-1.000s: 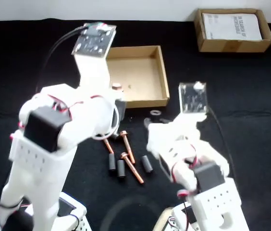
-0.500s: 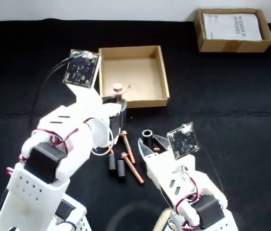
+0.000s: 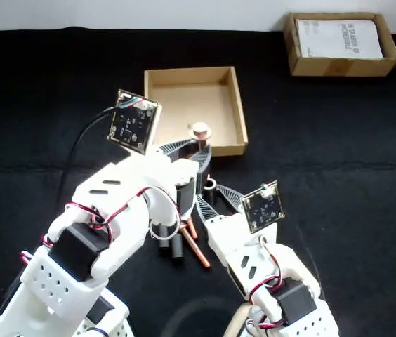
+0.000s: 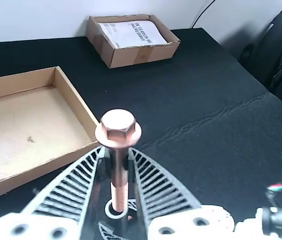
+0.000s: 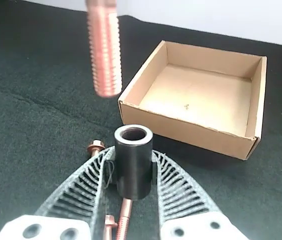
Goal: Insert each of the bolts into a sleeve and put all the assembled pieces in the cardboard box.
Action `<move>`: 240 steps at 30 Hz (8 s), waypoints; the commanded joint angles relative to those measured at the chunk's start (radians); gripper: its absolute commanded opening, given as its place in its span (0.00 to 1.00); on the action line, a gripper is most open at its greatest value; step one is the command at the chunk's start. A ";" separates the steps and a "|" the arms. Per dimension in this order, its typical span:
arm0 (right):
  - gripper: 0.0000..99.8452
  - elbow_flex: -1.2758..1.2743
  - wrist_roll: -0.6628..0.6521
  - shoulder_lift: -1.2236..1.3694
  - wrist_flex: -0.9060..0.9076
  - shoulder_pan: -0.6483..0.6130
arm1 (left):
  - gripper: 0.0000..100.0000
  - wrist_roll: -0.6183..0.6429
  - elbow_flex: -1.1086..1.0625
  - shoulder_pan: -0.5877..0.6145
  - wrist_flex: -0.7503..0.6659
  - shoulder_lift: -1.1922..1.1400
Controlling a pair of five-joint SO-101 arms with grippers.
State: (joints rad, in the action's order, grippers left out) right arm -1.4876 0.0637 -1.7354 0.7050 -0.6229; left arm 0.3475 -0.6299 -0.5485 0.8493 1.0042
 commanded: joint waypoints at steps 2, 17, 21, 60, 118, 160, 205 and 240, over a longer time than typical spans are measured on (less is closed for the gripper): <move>0.01 0.015 -0.008 -0.010 -0.022 -0.005 | 0.01 0.002 -0.038 -0.016 -0.061 0.019; 0.01 0.015 -0.008 -0.012 -0.022 -0.005 | 0.01 0.002 -0.171 -0.022 -0.201 0.021; 0.01 0.015 -0.008 -0.012 -0.022 -0.005 | 0.01 0.002 -0.183 -0.022 -0.201 0.024; 0.01 0.016 -0.089 -0.007 -0.139 0.142 | 0.39 -0.081 0.133 0.064 0.393 0.031; 0.11 2.227 -0.718 2.338 0.579 0.165 | 0.01 -0.127 -1.064 0.831 -0.166 0.806; 0.23 1.431 -0.083 1.262 1.056 -0.113 | 0.01 -0.127 -1.066 0.825 -0.017 0.803; 0.23 0.461 -0.123 1.121 0.352 -0.058 | 0.01 -0.127 -1.066 0.803 0.078 0.803; 0.13 0.745 -0.150 1.652 0.240 -0.062 | 0.01 -0.127 -1.066 0.809 0.127 0.803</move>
State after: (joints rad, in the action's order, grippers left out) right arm -0.7756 -0.0821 -0.0997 0.9505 -0.6935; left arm 0.2217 -1.6778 0.2739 0.9735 1.7975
